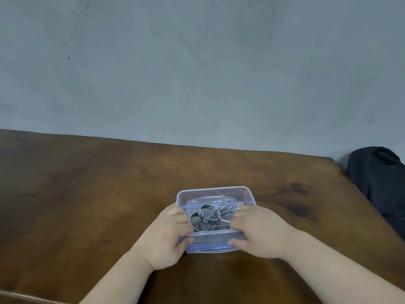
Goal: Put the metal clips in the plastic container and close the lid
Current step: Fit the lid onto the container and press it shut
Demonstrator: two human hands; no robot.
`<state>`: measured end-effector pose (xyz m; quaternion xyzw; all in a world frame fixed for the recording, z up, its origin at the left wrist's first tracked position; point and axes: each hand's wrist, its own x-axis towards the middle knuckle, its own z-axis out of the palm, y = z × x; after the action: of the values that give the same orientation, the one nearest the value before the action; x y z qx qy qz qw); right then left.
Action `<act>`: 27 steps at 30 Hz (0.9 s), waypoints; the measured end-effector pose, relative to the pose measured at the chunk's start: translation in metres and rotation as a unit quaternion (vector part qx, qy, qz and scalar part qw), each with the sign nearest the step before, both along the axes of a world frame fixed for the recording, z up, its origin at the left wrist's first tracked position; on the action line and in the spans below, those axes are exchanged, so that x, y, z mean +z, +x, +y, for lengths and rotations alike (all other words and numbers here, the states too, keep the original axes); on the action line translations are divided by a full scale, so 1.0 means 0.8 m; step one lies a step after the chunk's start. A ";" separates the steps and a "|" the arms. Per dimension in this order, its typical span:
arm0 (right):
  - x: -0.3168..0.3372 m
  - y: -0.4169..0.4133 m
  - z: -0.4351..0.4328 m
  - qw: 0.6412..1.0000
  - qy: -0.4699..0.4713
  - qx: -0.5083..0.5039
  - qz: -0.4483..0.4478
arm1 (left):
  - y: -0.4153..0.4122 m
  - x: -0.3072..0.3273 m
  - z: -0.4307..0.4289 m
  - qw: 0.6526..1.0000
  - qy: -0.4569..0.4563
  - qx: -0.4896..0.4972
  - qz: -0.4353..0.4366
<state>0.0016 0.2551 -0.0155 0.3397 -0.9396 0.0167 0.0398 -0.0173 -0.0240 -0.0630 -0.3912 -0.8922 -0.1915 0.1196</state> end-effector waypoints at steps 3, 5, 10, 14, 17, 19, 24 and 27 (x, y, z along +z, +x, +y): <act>-0.010 0.000 0.002 0.998 -0.010 0.012 0.054 | 0.003 -0.004 -0.001 0.999 -0.010 0.036 0.026; -0.007 0.002 0.005 0.997 -0.031 0.007 0.077 | 0.010 -0.006 0.002 0.997 0.038 0.065 0.034; 0.014 -0.002 0.030 0.987 -0.087 -0.032 0.130 | 0.025 -0.009 0.016 0.962 0.204 0.178 0.012; 0.040 -0.014 0.057 0.977 -0.121 -0.060 0.164 | 0.026 -0.023 0.019 0.994 0.058 0.096 -0.001; 0.052 -0.019 0.070 0.975 -0.123 -0.060 0.174 | 0.024 -0.035 0.021 0.998 -0.024 0.050 0.017; 0.054 -0.021 0.075 0.974 -0.126 -0.060 0.179 | 0.024 -0.042 0.023 0.998 -0.039 0.027 0.030; 0.046 -0.027 0.084 0.978 -0.111 -0.080 0.160 | 0.040 -0.019 0.015 0.999 0.012 0.024 0.039; 0.036 -0.032 0.091 0.983 -0.097 -0.088 0.126 | 0.052 0.042 -0.002 0.997 0.067 0.002 0.041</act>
<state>-0.0243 0.3276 0.0133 0.2494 -0.9473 0.0610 0.1914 0.0246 -0.0259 -0.0291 -0.3880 -0.8726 -0.2342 0.1823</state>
